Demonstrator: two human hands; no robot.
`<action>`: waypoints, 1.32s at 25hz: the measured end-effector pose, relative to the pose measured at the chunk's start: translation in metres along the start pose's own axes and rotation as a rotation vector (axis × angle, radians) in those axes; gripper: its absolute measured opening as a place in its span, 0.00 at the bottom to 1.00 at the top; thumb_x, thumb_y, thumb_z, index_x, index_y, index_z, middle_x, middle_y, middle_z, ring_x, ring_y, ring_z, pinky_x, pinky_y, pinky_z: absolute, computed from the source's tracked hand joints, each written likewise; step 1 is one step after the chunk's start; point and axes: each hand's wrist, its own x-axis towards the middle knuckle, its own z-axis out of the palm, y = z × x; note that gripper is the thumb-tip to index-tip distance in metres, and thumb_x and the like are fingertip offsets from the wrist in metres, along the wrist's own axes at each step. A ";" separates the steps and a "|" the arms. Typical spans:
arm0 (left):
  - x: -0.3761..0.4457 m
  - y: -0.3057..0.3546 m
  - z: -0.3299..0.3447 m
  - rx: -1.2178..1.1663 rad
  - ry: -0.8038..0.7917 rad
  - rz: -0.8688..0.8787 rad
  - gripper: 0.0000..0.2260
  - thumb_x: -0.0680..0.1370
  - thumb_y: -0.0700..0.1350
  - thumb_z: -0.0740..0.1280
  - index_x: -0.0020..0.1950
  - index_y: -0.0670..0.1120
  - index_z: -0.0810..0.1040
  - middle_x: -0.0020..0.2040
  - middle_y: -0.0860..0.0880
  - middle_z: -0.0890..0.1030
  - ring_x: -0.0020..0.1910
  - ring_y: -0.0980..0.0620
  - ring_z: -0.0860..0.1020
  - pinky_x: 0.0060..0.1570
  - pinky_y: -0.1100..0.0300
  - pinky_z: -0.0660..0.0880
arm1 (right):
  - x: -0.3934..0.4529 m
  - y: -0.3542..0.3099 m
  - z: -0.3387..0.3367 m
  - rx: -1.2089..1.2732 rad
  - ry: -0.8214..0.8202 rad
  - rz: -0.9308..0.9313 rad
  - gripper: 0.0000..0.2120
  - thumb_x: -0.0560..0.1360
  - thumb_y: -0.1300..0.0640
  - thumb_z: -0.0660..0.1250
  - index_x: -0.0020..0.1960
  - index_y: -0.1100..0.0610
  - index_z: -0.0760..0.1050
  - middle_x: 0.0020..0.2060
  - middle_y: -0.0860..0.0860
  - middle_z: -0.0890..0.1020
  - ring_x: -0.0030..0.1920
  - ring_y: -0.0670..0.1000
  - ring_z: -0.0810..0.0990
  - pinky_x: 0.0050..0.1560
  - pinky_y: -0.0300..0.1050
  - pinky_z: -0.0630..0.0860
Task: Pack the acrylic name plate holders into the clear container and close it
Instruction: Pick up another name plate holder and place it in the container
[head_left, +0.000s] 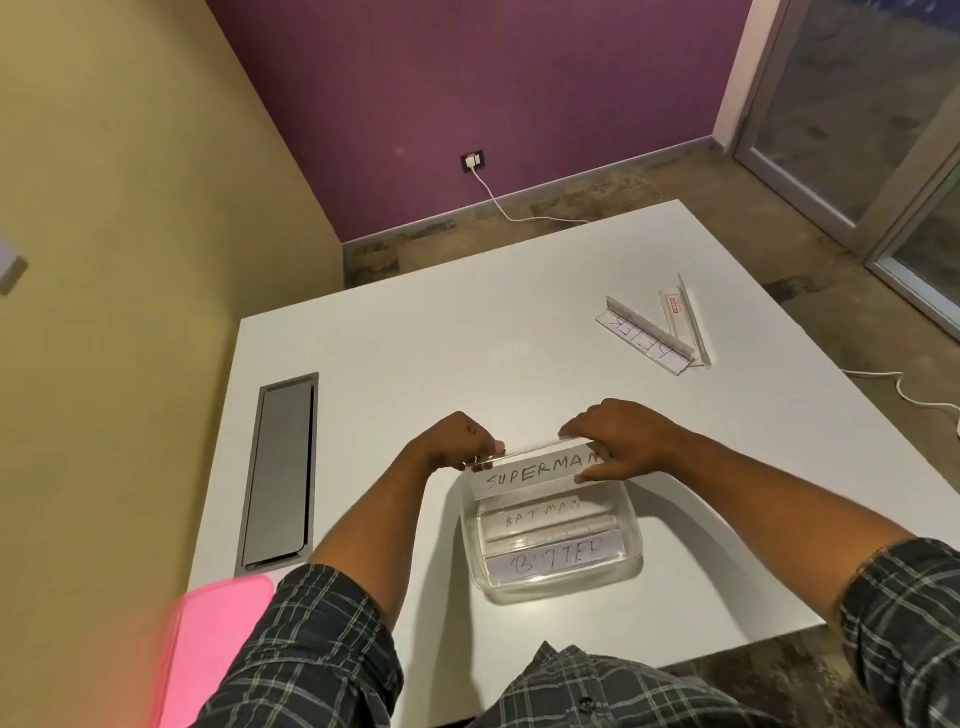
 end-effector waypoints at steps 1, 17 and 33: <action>-0.001 -0.003 0.003 0.032 0.007 0.010 0.13 0.76 0.49 0.74 0.46 0.39 0.88 0.45 0.42 0.86 0.39 0.49 0.76 0.41 0.58 0.73 | -0.002 -0.005 0.004 0.016 -0.002 0.006 0.30 0.73 0.34 0.68 0.68 0.51 0.74 0.53 0.47 0.83 0.53 0.51 0.80 0.54 0.47 0.73; -0.015 -0.012 0.062 0.628 -0.166 0.047 0.29 0.59 0.63 0.82 0.56 0.51 0.83 0.46 0.55 0.80 0.50 0.51 0.79 0.56 0.55 0.78 | -0.022 -0.039 0.043 0.083 -0.097 -0.059 0.29 0.67 0.34 0.72 0.58 0.52 0.75 0.48 0.48 0.83 0.46 0.52 0.79 0.44 0.46 0.74; -0.018 -0.030 0.083 0.967 -0.050 0.124 0.23 0.69 0.57 0.77 0.62 0.52 0.81 0.60 0.48 0.82 0.58 0.45 0.80 0.52 0.55 0.75 | -0.018 -0.046 0.063 -0.090 -0.236 -0.075 0.22 0.69 0.37 0.70 0.49 0.53 0.71 0.44 0.48 0.81 0.44 0.54 0.80 0.45 0.46 0.68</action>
